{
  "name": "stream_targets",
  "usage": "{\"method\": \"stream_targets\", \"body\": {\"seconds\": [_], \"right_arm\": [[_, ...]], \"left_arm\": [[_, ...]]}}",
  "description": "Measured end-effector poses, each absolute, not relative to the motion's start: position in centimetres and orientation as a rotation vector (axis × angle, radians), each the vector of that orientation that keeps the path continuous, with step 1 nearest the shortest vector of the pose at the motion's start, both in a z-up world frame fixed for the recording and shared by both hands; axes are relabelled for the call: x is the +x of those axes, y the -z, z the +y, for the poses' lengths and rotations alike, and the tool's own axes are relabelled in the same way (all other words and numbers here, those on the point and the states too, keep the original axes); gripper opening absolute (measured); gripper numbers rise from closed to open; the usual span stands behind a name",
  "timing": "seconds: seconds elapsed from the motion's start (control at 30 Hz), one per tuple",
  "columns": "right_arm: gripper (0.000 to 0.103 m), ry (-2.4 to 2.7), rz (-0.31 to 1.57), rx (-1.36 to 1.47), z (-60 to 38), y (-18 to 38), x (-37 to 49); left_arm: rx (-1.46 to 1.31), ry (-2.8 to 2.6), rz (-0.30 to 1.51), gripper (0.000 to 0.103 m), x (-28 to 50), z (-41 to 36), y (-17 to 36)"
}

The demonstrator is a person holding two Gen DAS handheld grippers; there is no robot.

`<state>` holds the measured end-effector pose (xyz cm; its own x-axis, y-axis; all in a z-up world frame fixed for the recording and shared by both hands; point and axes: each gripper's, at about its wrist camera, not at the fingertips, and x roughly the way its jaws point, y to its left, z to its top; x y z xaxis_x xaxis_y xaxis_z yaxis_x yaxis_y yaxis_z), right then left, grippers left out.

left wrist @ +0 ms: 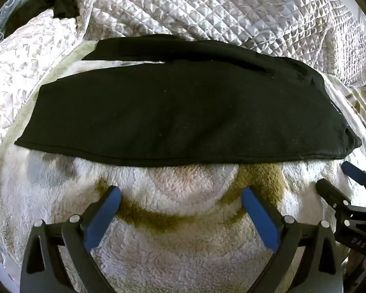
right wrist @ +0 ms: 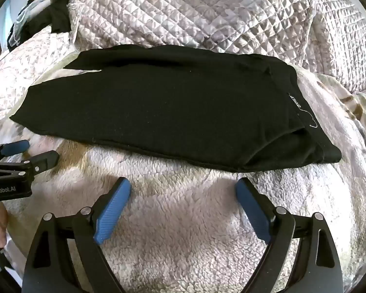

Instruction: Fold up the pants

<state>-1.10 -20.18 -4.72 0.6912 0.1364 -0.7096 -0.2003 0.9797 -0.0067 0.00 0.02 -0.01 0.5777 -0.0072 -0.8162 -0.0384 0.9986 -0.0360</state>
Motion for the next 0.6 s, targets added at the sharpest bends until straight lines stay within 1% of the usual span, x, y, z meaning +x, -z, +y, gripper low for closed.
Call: {"method": "stream_targets", "body": {"seconds": [0.6], "right_arm": [[0.089, -0.193, 0.790, -0.077, -20.17, 4.77, -1.11]], "left_arm": [[-0.044, -0.016, 0.945, 0.102, 0.03, -0.12, 0.04]]}}
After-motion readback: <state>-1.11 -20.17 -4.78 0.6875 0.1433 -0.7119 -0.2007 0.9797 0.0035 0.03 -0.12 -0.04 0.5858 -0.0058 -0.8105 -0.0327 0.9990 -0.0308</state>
